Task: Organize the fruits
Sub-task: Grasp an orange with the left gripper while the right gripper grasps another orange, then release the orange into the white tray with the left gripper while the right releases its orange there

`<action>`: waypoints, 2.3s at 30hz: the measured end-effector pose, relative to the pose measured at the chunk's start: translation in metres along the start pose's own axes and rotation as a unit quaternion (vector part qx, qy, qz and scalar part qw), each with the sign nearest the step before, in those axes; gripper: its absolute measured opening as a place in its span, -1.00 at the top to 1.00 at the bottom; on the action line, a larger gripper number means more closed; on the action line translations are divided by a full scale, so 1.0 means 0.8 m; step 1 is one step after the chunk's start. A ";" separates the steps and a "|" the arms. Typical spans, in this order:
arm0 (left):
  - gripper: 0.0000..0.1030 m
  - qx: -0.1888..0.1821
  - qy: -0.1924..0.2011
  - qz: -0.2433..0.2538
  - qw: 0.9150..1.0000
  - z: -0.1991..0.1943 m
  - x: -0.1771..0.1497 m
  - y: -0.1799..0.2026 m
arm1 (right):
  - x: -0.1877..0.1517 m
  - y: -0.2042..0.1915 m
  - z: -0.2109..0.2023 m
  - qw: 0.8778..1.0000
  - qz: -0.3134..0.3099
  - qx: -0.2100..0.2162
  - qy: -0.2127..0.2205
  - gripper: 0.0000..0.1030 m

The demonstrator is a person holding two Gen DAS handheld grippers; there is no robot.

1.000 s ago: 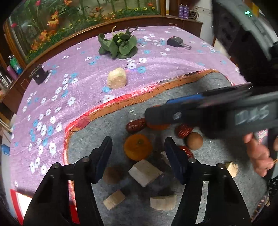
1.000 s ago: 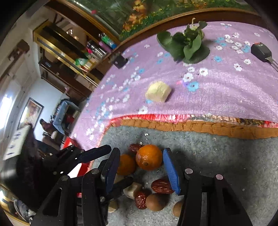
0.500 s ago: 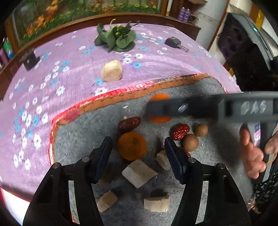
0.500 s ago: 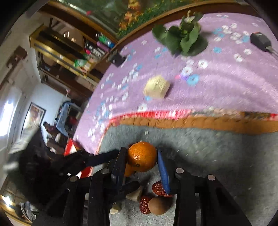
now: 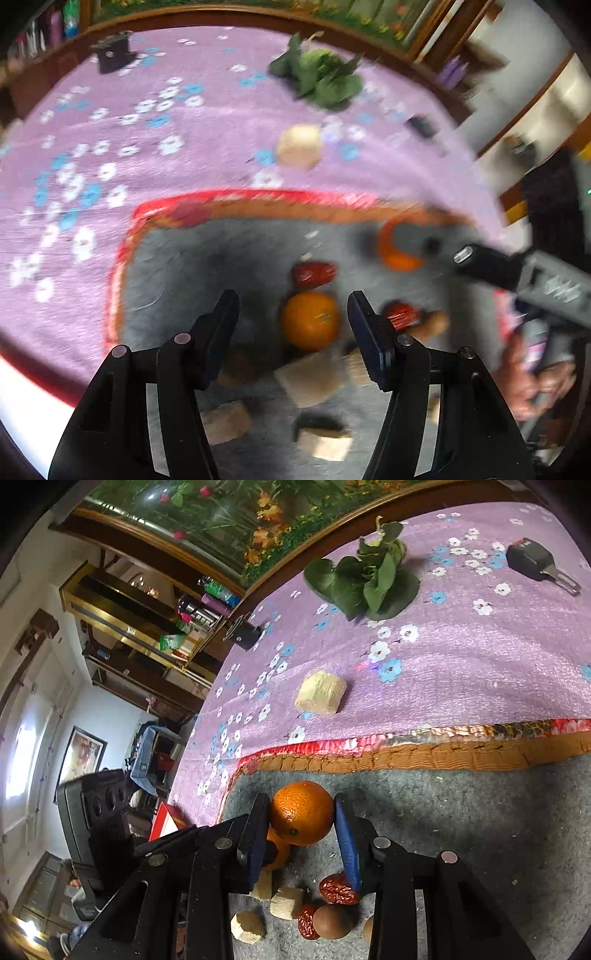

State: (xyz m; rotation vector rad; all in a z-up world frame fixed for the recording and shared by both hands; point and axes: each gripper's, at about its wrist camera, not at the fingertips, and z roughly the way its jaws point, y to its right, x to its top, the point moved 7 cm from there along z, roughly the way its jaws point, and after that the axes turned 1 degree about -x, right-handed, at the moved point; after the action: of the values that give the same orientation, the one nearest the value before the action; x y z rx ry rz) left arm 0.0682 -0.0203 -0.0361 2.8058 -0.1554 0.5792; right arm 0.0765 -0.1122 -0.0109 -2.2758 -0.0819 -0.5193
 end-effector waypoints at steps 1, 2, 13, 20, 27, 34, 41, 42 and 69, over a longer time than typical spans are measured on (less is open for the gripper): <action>-0.19 0.007 0.000 -0.001 1.000 0.002 -0.003 0.002 | 0.001 0.002 -0.002 1.000 0.003 0.000 0.002 0.33; -0.19 0.022 0.006 0.001 1.000 0.001 -0.004 0.005 | 0.001 0.003 -0.003 1.000 0.005 0.000 0.001 0.33; 0.32 0.079 0.037 0.046 0.995 -0.001 -0.012 0.015 | 0.002 0.004 -0.014 1.000 0.012 0.008 0.012 0.33; 0.37 0.075 0.088 0.049 0.992 -0.038 -0.016 0.014 | 0.004 -0.001 -0.026 0.999 0.009 0.023 0.026 0.33; 0.37 0.110 0.186 0.009 0.976 -0.157 -0.060 -0.044 | -0.008 -0.020 -0.024 0.999 0.001 0.046 0.018 0.34; 0.37 0.182 0.211 -0.058 0.959 -0.237 -0.156 -0.147 | -0.057 -0.096 -0.005 0.994 -0.055 0.088 -0.013 0.34; 0.36 0.198 0.204 -0.121 0.951 -0.245 -0.220 -0.218 | -0.149 -0.234 0.075 0.977 -0.115 0.145 -0.107 0.35; 0.36 0.197 0.203 -0.126 0.951 -0.245 -0.226 -0.225 | -0.160 -0.249 0.085 0.974 -0.122 0.150 -0.114 0.35; -0.25 0.275 0.213 -0.137 0.928 -0.267 -0.275 -0.261 | -0.235 -0.307 0.144 0.969 -0.232 0.042 -0.078 0.26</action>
State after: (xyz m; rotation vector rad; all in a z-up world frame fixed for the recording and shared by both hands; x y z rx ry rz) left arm -0.1799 0.2512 0.0140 3.0283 0.5597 1.3053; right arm -0.1093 0.1591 0.0146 -2.2104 -0.7150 -0.5589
